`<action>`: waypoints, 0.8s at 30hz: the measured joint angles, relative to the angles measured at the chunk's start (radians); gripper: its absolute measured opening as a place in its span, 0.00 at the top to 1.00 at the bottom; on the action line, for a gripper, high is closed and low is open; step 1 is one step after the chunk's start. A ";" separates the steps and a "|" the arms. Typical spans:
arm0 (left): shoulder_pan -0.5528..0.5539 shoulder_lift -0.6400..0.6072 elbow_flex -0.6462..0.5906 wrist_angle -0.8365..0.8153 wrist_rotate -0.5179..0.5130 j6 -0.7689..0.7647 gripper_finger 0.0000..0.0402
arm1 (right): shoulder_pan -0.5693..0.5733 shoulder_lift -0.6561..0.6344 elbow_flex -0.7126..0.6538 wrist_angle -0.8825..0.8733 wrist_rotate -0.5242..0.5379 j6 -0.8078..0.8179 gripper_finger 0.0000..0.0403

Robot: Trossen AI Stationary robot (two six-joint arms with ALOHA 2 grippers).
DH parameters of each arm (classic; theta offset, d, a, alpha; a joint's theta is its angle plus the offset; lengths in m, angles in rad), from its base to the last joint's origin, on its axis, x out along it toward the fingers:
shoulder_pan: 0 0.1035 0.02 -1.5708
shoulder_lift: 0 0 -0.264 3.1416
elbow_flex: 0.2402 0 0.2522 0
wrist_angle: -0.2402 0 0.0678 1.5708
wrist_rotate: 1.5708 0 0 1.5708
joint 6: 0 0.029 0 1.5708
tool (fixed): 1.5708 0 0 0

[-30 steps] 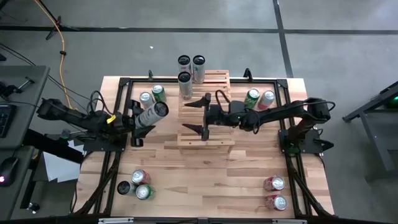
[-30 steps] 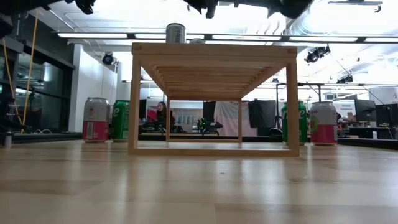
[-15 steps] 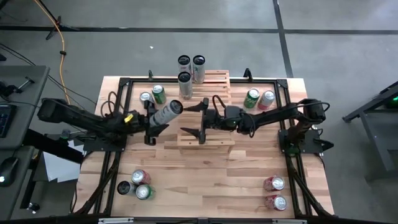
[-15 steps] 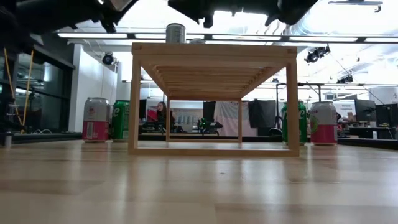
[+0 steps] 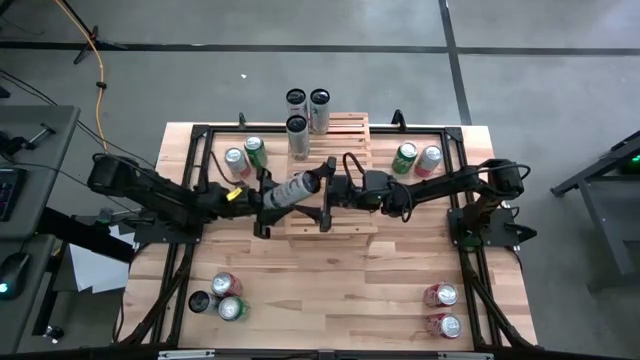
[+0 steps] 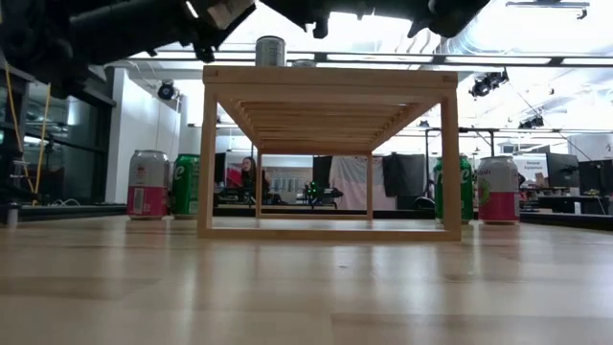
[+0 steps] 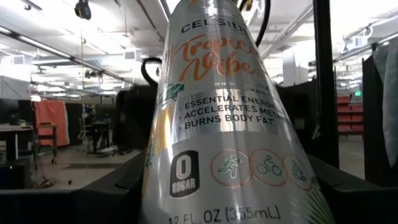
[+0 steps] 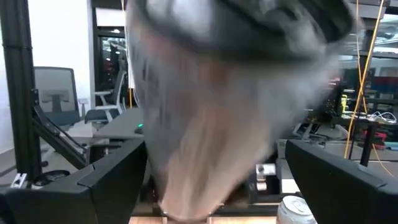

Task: Place canned beverage on shelf
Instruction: Put the white yellow soda can aligned with the other white yellow soda can on the shelf

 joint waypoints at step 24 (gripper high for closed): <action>-0.001 0.023 0.009 -0.035 -0.052 0.016 0.25 | 0.011 0.000 0.001 0.039 -0.018 -0.004 0.41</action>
